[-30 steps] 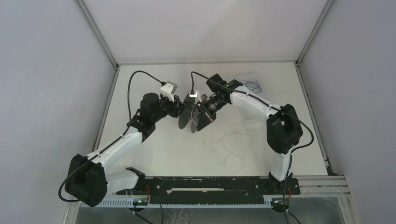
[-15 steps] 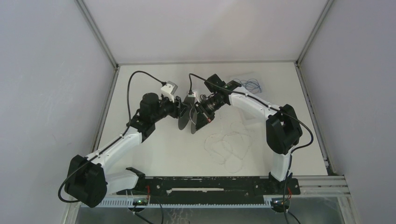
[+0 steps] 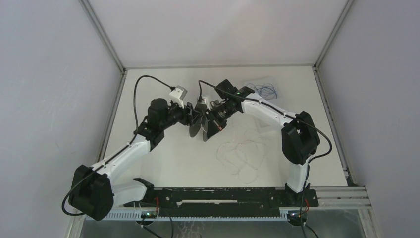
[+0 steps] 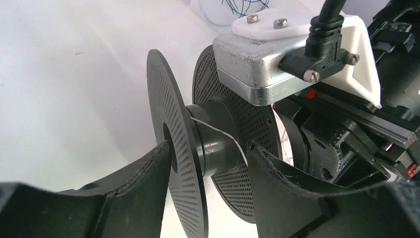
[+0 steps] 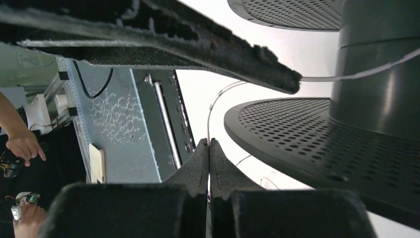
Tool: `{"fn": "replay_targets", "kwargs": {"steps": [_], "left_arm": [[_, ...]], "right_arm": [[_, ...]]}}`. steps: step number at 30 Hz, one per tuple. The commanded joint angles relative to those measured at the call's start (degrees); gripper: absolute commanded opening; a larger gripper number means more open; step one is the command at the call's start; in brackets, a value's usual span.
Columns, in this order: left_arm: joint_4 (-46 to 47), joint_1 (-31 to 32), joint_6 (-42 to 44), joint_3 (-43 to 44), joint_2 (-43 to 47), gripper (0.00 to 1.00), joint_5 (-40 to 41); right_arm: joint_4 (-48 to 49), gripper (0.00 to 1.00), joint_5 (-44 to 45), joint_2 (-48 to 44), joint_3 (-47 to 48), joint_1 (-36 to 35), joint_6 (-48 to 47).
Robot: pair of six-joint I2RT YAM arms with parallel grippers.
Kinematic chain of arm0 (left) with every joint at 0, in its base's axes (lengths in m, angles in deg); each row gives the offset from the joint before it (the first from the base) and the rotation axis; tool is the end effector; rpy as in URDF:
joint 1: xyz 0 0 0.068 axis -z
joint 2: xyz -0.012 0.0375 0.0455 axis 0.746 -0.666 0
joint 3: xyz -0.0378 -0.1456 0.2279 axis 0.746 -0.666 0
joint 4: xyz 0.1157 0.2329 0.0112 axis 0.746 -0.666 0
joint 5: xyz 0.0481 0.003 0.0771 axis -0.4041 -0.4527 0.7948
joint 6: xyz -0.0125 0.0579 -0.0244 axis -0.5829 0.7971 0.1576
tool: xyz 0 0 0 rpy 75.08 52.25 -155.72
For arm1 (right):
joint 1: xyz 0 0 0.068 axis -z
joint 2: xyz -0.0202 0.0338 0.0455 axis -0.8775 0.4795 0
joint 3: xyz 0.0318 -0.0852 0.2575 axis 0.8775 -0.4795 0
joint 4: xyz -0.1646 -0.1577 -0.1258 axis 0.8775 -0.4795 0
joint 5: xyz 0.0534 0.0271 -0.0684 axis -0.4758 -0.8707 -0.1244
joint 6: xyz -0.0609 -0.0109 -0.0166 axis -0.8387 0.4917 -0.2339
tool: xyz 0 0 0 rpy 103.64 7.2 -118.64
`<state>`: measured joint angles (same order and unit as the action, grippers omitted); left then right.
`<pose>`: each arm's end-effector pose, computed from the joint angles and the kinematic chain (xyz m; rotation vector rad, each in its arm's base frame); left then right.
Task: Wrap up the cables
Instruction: Adjust the cable at the center of the board.
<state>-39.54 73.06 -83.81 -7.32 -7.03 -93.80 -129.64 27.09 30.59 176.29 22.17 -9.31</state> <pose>0.2445 -0.1307 0.2703 0.4671 1.8501 -0.7294 0.2801 0.2769 0.2492 -1.3299 2.3363 1.3275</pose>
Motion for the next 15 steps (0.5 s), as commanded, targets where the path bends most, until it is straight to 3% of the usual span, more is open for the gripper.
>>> {"fn": "replay_targets", "kwargs": {"steps": [1,15], "left_arm": [[2.4,-0.7,-1.4,-1.0,1.9,0.63,-1.8],[1.9,0.2,-2.2,-1.0,-0.8,0.69,1.8]], "right_arm": [[3.3,0.0,1.7,-2.5,1.8,-1.1,1.8],[8.4,0.0,5.8,-3.2,0.2,-1.6,5.8]]}}
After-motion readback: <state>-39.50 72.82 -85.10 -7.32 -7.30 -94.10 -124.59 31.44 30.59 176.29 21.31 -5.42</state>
